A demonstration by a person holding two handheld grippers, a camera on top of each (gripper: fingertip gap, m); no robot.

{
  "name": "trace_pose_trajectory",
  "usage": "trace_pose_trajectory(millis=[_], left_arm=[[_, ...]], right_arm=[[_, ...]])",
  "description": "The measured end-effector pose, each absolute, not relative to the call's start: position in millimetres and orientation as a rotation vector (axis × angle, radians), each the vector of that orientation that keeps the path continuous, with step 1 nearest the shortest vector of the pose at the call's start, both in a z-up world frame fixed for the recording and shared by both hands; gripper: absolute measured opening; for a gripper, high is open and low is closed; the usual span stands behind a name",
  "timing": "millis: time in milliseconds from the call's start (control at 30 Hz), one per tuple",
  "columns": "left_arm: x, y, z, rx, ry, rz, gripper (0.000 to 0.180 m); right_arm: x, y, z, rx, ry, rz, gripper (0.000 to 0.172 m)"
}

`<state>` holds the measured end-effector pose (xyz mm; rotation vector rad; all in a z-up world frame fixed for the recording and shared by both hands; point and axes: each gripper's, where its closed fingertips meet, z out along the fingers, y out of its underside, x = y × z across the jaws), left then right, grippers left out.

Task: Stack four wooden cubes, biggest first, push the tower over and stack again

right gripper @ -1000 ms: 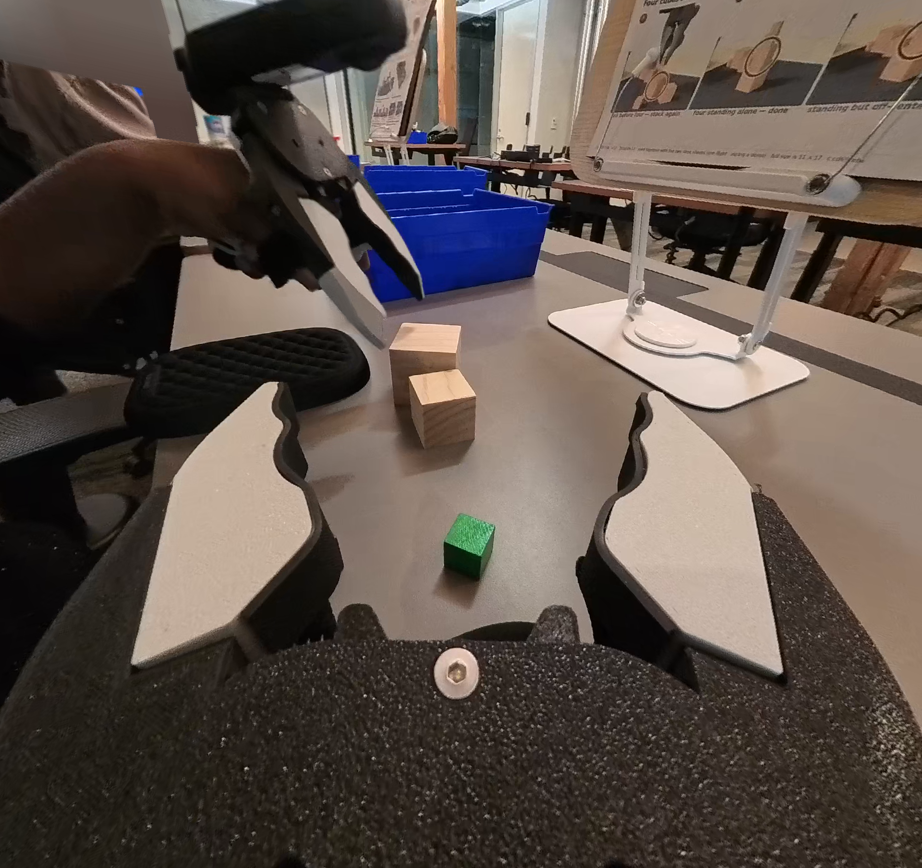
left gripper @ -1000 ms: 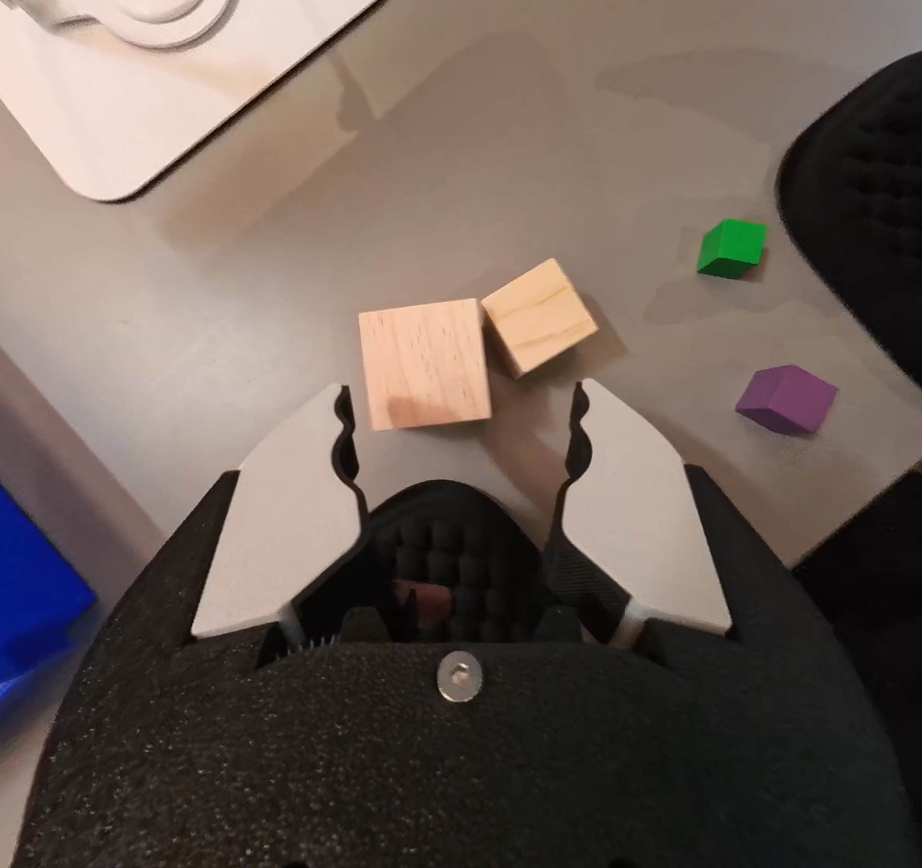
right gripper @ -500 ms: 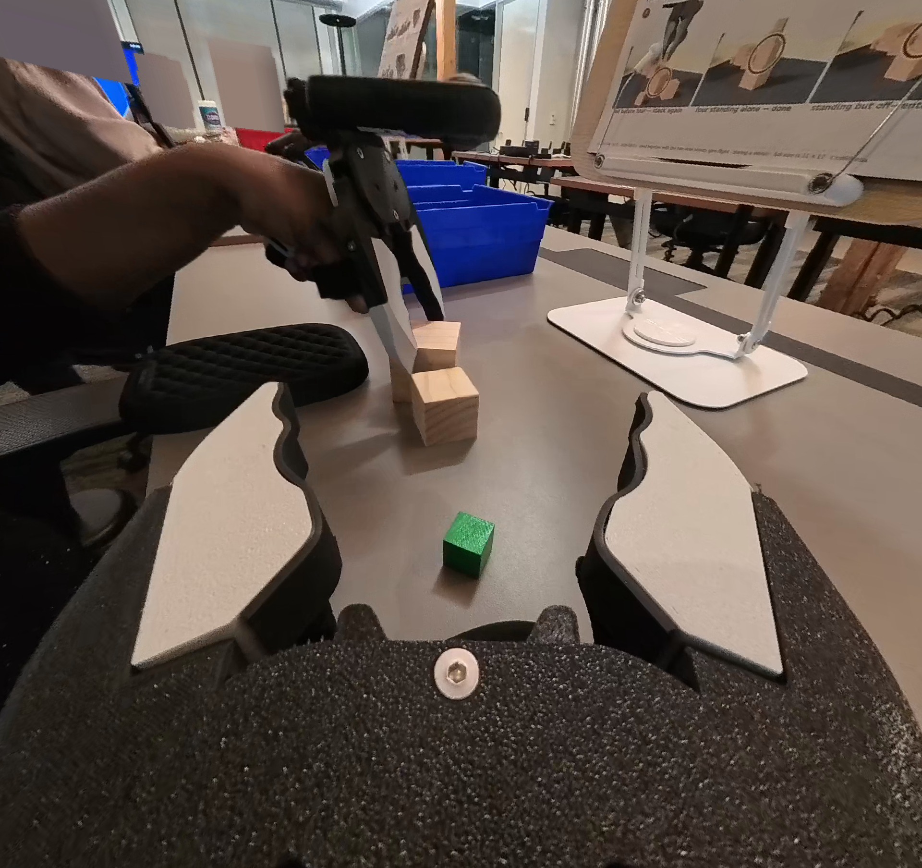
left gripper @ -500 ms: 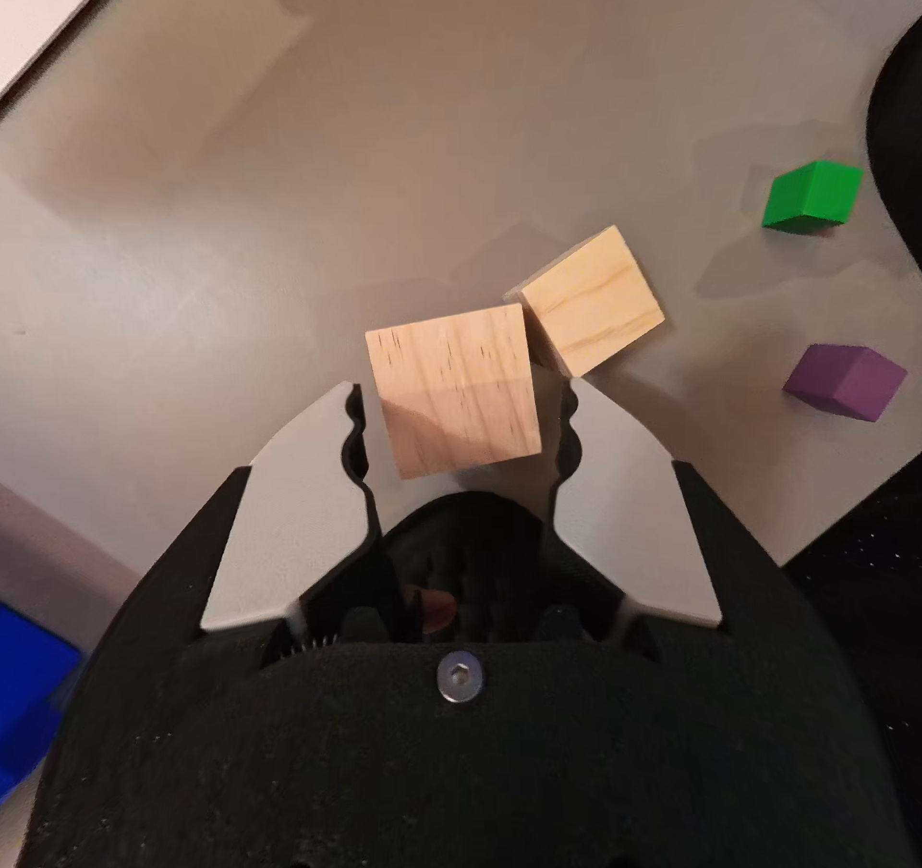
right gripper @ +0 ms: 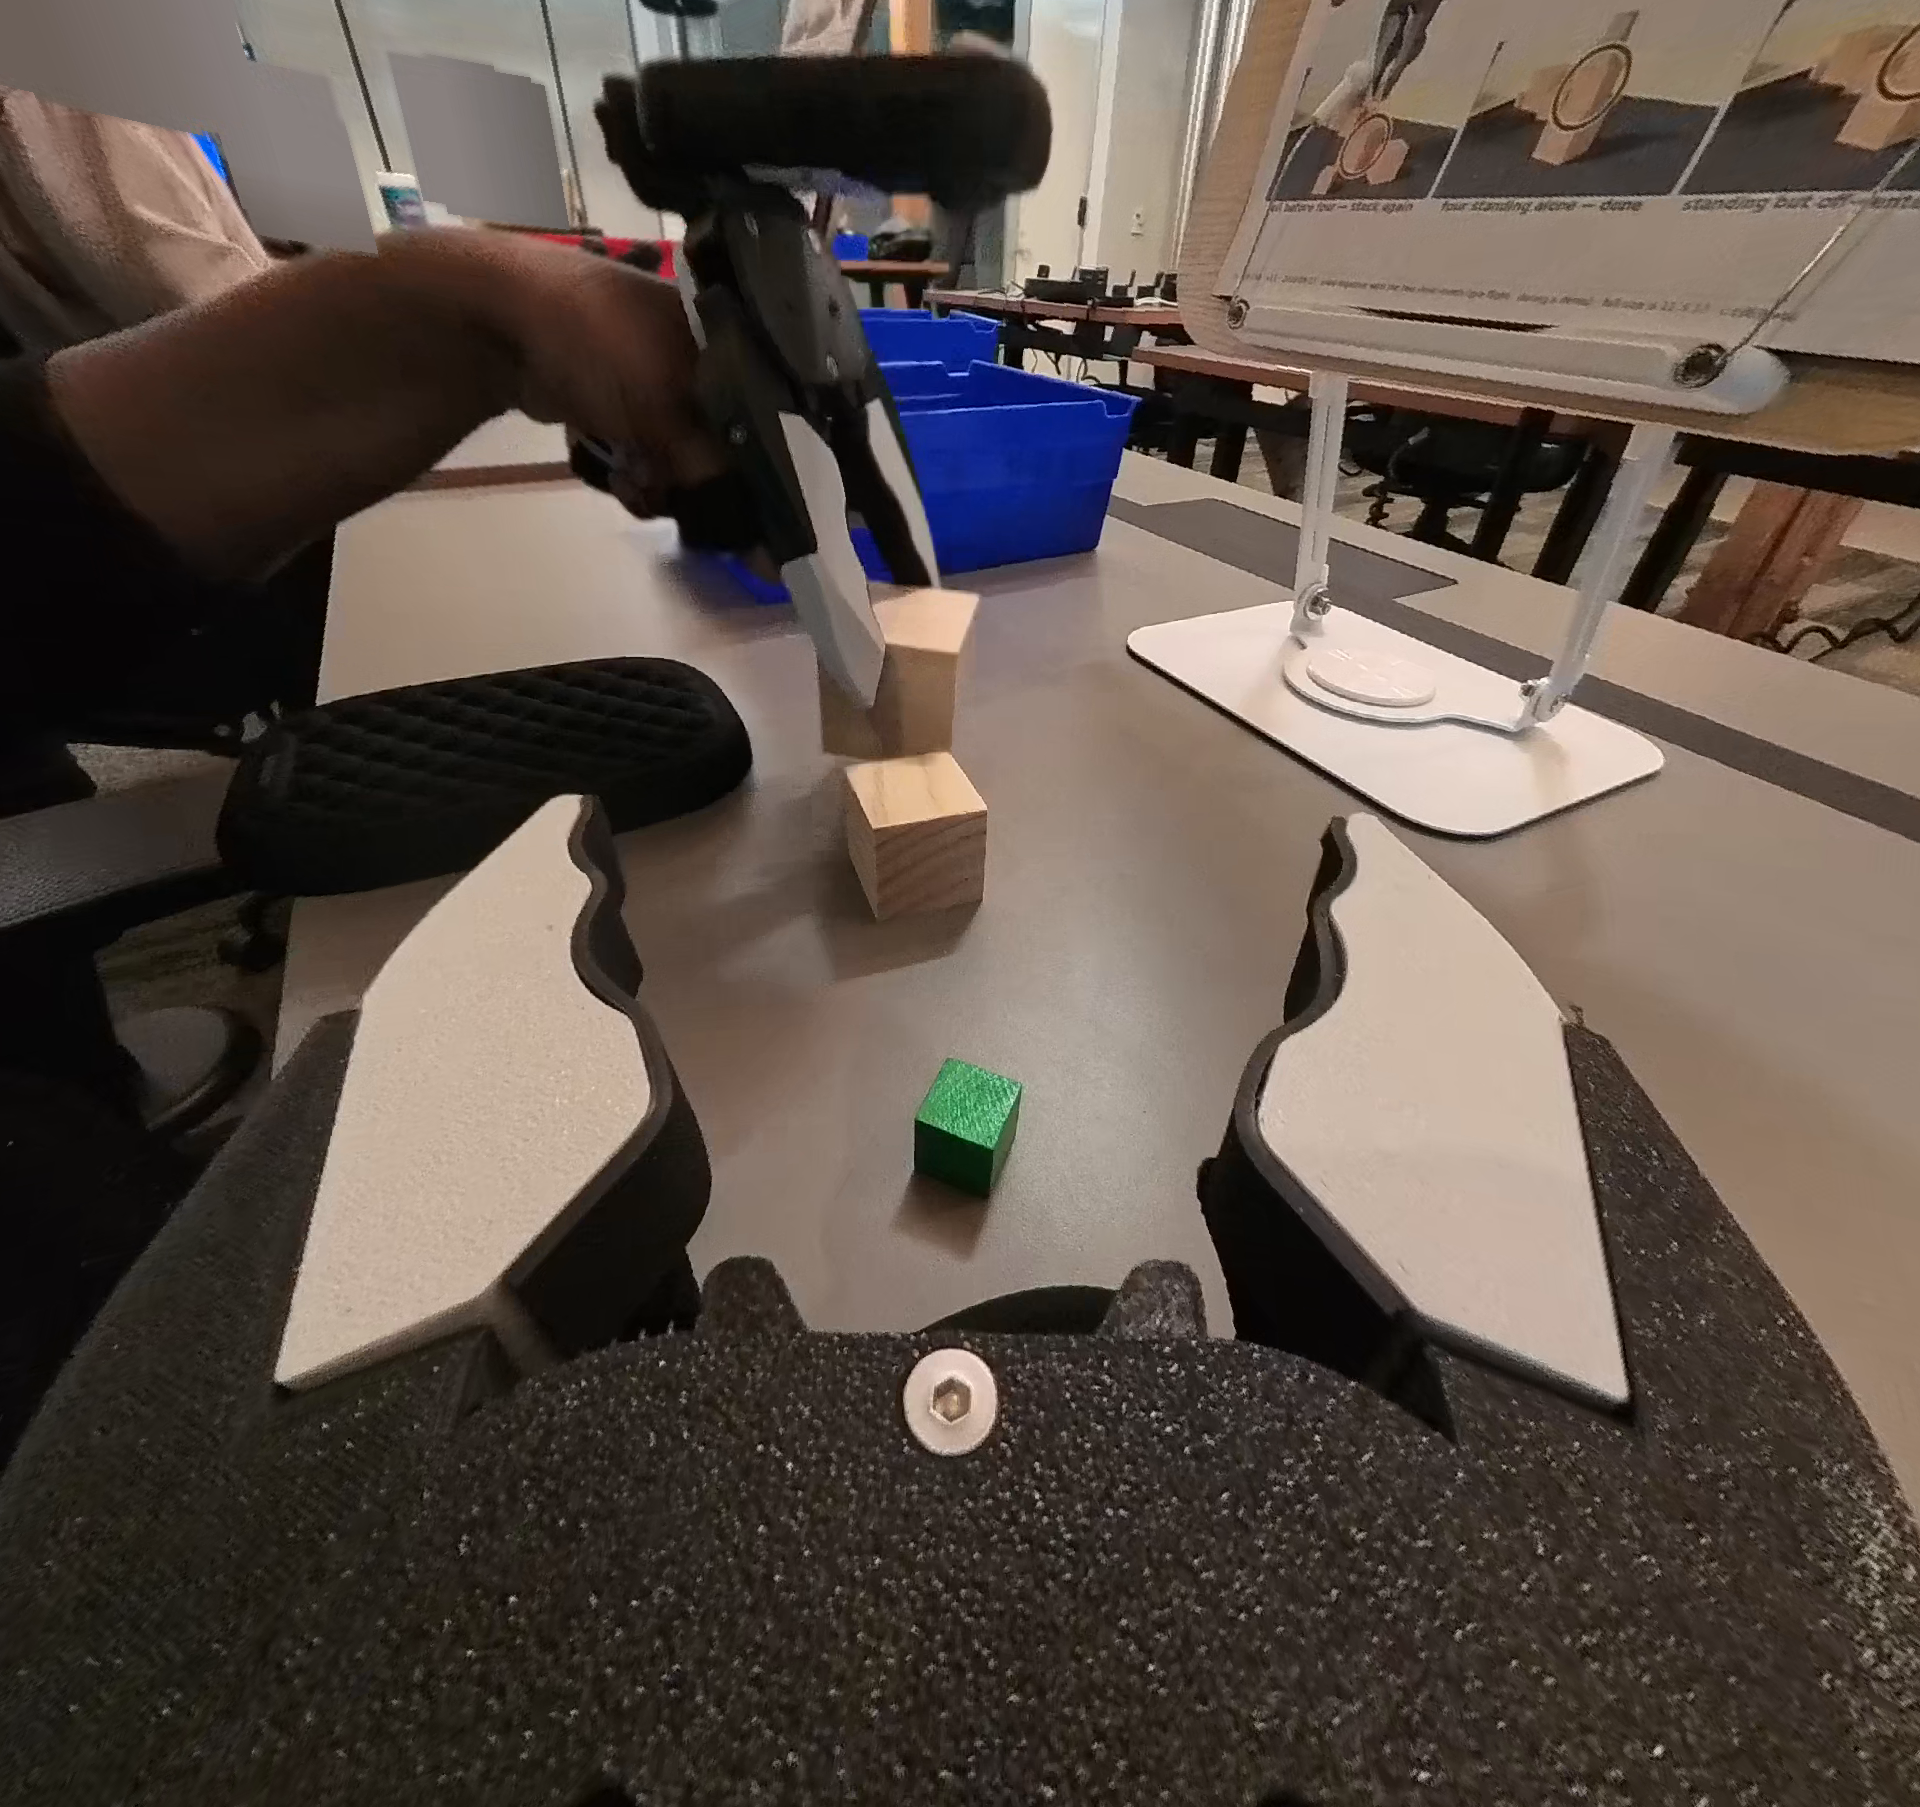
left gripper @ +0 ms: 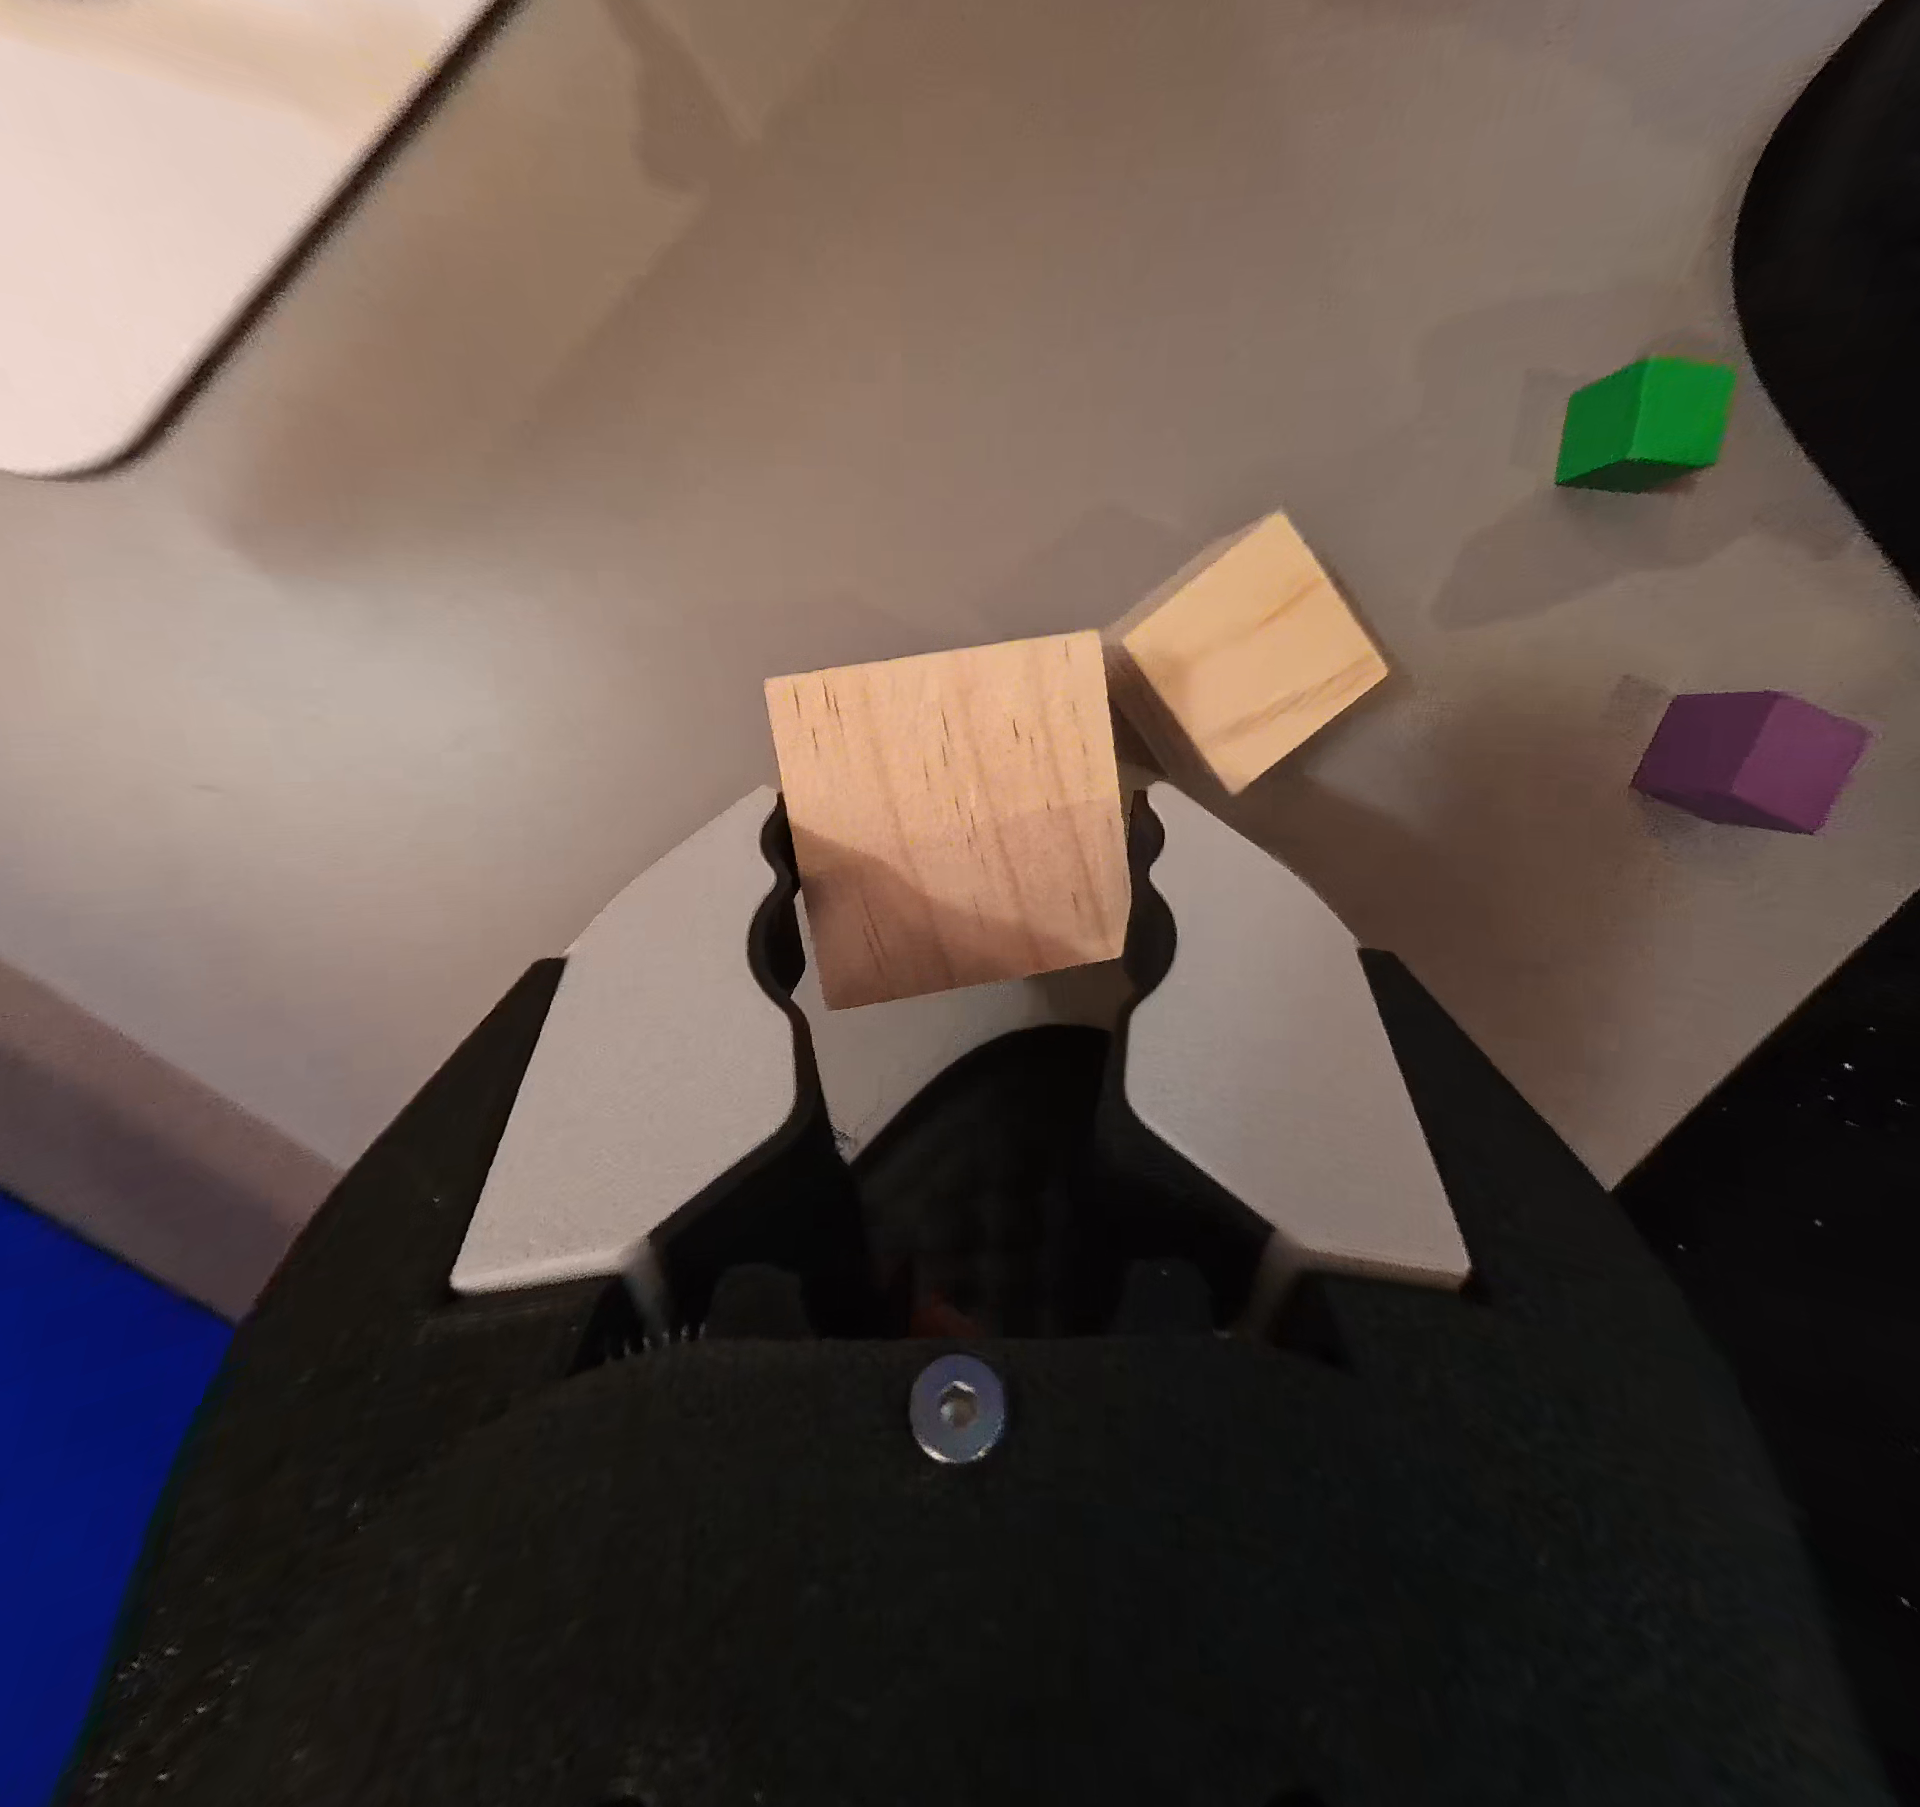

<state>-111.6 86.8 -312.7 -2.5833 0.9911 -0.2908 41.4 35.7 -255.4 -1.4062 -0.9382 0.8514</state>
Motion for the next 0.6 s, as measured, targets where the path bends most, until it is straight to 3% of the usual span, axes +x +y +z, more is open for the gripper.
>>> trace_pose_trajectory(millis=[300, 600], left_arm=[[-42, 114, -278, -2.426, 1.209, -0.32, 0.06], [37, 136, -285, -2.346, 1.349, -0.379, 0.06]], right_arm=[[44, 48, -260, -1.465, -0.882, 0.716, 0.123], [52, 61, -262, -1.522, -0.785, 0.638, 0.122]])
